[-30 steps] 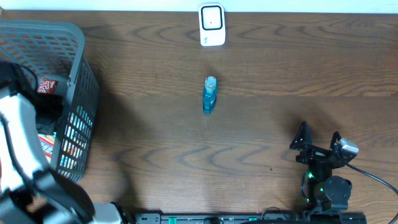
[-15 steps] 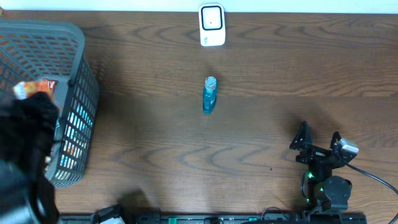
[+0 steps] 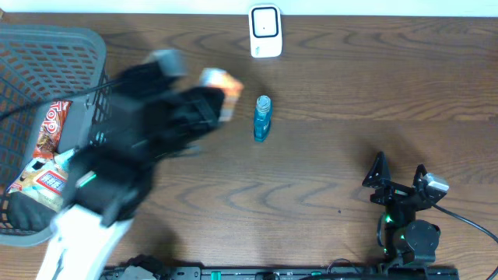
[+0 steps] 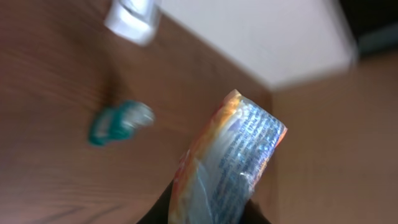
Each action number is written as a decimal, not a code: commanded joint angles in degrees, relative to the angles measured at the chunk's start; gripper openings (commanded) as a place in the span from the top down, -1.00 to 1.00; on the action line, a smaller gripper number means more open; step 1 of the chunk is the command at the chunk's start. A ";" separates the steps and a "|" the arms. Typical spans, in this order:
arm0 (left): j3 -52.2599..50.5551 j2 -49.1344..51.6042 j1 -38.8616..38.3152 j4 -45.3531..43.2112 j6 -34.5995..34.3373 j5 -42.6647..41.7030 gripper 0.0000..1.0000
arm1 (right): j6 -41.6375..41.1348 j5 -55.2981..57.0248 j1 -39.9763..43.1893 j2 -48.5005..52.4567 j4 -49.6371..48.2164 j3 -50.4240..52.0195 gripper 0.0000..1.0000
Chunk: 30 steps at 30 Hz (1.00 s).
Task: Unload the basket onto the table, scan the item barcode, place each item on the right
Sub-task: 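Move the small package past the scanner and place it on the table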
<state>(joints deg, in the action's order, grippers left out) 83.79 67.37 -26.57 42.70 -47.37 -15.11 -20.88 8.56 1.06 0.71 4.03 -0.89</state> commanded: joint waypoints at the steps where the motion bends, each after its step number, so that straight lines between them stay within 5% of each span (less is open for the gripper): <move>1: -0.70 8.28 -9.40 -3.13 8.76 -0.74 0.84 | -0.74 -0.13 0.79 -0.22 0.04 0.20 -0.99; 8: -0.70 25.33 -21.14 -9.18 17.03 0.15 0.84 | -0.74 -0.13 0.79 -0.22 0.04 0.20 -0.98; 18: -0.70 44.11 -28.65 -9.62 16.65 17.07 0.82 | -0.74 -0.13 0.79 -0.22 0.04 0.20 -0.99; 24: -0.70 49.22 -29.27 -9.60 16.70 21.46 0.46 | -0.74 -0.13 0.79 -0.22 0.04 0.20 -0.99; 30: -0.09 47.76 -29.29 -8.94 16.74 25.24 -0.45 | -0.74 -0.13 0.79 -0.22 0.04 0.20 -0.98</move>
<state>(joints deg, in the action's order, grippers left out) 82.96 116.99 -55.99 33.19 -30.72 6.37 -20.88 8.56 1.06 0.71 4.03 -0.89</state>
